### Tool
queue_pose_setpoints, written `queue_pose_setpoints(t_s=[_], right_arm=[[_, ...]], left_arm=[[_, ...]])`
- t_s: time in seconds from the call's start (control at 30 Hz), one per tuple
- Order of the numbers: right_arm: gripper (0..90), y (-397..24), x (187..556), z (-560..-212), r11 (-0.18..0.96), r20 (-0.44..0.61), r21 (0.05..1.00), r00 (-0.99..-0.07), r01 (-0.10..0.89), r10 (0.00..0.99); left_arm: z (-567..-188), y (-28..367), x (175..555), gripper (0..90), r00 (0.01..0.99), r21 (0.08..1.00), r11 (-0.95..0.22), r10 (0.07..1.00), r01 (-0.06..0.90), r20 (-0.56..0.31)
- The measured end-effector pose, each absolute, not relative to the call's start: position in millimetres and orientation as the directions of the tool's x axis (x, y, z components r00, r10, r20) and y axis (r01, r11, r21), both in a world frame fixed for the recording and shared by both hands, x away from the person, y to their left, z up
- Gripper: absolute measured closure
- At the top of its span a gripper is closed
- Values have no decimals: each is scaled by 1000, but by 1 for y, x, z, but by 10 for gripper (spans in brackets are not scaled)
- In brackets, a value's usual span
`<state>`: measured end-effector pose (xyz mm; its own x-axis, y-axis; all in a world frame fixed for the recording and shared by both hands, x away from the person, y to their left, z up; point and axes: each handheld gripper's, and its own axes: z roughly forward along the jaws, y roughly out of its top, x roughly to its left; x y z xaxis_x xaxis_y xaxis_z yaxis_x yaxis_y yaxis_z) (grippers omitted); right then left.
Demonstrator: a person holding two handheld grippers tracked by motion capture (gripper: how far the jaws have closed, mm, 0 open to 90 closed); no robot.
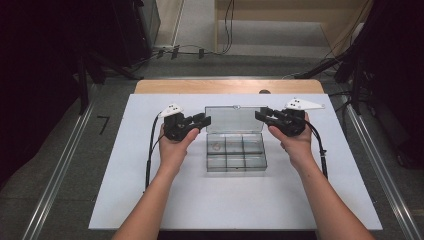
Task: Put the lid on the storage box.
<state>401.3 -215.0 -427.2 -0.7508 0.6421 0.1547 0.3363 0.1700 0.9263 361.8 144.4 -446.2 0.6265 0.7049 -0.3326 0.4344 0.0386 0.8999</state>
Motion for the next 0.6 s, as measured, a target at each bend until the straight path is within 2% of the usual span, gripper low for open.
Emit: queue_pose_setpoints(t_s=[0.43,0.6], right_arm=[[608,-218,388,-430,167,146,933,-760,318,634],[601,-219,383,-432,166,139,937,-764,308,630]], left_arm=[[-460,147,342,874,658,891,-2,675,454,-334],[-467,143,342,897,675,879,-25,652,476,-346]])
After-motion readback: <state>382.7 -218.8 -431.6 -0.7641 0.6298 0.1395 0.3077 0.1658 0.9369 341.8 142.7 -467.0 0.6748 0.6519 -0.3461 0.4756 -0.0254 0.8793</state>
